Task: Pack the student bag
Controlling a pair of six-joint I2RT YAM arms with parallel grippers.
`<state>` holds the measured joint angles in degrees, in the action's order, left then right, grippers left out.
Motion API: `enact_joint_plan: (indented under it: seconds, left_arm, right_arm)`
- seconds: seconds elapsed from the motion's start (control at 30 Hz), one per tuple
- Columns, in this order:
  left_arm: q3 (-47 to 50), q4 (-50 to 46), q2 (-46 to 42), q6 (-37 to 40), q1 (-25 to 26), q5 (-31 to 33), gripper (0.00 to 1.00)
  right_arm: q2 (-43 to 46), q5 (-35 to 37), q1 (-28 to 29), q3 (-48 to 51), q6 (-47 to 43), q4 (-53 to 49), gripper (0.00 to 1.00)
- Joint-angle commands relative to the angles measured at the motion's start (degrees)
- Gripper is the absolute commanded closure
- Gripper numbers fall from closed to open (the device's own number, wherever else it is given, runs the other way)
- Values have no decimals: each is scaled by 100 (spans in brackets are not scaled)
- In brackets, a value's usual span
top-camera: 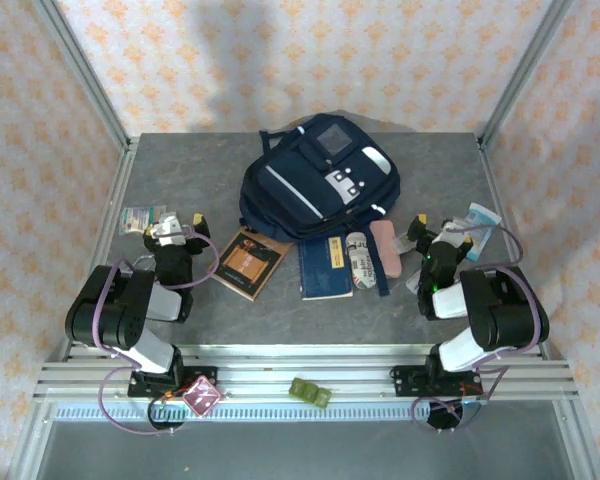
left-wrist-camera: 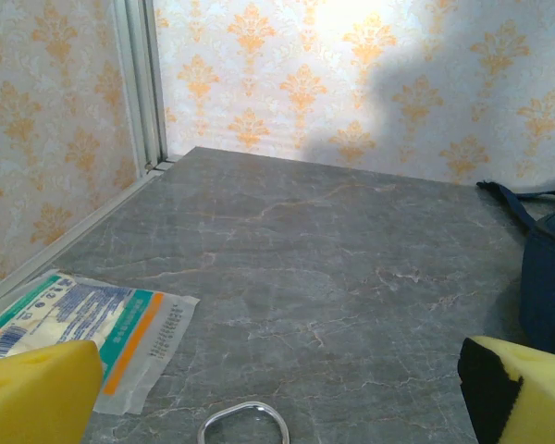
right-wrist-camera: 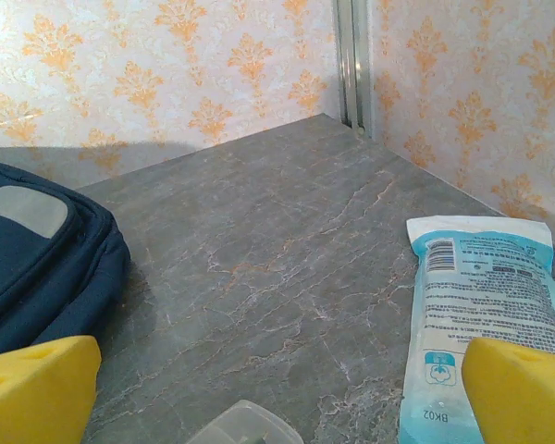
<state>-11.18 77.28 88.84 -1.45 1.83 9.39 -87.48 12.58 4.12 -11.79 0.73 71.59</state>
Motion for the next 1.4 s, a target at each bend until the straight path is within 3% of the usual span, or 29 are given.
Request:
enact_joint_plan:
  seconds: [0.0,1.2,1.27,1.37]
  left_arm:
    - [-69,-41,-71,34,-33,-52,0]
    - [-94,-95,-71,1,-71,-122,0]
    - [-87,-64,-96,-27,-69,77,0]
    - [-346,-1118,-708,-161,-29,492,0]
  right_arm:
    - [65,37,7,-26,-48,98,0]
    - [69,42,8,-32,-41,95,0]
    - [121,93,7,-40,-39,129,0]
    - [654,-82,18,-478,-123,-1093,0]
